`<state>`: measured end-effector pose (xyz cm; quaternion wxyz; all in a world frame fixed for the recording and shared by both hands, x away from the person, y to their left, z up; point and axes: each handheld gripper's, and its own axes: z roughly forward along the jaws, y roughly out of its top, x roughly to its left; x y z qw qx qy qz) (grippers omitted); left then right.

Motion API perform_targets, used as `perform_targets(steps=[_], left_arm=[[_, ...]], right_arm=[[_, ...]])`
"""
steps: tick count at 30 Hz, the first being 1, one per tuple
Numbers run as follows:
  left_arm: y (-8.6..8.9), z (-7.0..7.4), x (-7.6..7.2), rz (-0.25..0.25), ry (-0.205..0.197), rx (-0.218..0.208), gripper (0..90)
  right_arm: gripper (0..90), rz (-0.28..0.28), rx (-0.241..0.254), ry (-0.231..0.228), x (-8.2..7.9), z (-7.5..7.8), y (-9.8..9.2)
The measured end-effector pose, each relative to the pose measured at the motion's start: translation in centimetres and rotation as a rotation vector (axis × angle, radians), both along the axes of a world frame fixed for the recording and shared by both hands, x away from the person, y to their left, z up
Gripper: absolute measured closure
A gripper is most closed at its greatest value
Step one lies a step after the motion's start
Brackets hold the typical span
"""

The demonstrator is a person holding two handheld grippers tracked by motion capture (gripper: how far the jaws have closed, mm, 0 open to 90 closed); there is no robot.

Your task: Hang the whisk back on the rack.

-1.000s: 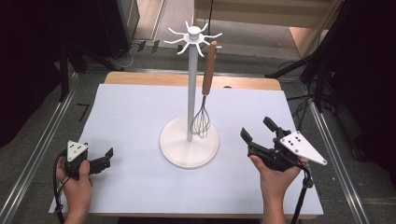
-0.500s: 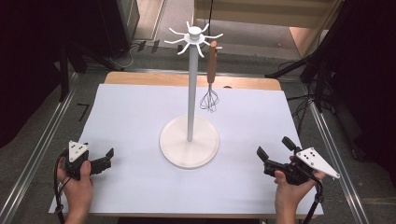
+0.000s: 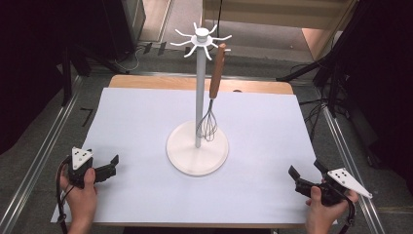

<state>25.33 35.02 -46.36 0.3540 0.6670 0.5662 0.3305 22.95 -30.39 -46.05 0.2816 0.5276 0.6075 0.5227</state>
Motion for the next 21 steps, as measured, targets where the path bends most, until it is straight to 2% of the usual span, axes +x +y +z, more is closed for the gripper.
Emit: perform_targets(steps=[1,3,6,8,10,13,17,21], left_arm=[[0.0,0.0,0.0,0.0,0.0,0.003,7.2],[0.0,0.0,0.0,0.0,0.0,-0.001,7.2],[0.1,0.0,0.0,-0.001,0.0,-0.005,7.2],[0.1,0.0,0.0,-0.001,-0.001,-0.005,7.1],[0.1,0.0,0.0,0.0,-0.004,-0.011,7.2],[0.1,0.0,0.0,0.0,-0.003,-0.014,7.2],[0.2,0.0,0.0,0.0,0.001,-0.022,7.2],[0.3,0.0,0.0,0.002,0.003,-0.028,7.1]], right_arm=[[0.0,-0.017,-0.001,0.018,-0.2,-0.5,-0.8],[0.0,-0.024,0.001,0.029,-0.3,-0.6,-1.0],[0.0,-0.066,-0.037,0.052,-0.8,-1.3,-2.4],[0.0,-0.078,-0.03,0.063,-1.0,-1.8,-2.9],[0.0,-0.084,-0.021,0.064,-1.2,-2.2,-3.2],[0.0,-0.094,0.019,0.069,-1.3,-2.7,-3.6],[0.0,-0.093,0.003,0.07,-1.2,-2.8,-3.4],[0.0,-0.091,0.017,0.062,-1.3,-2.8,-3.5]])
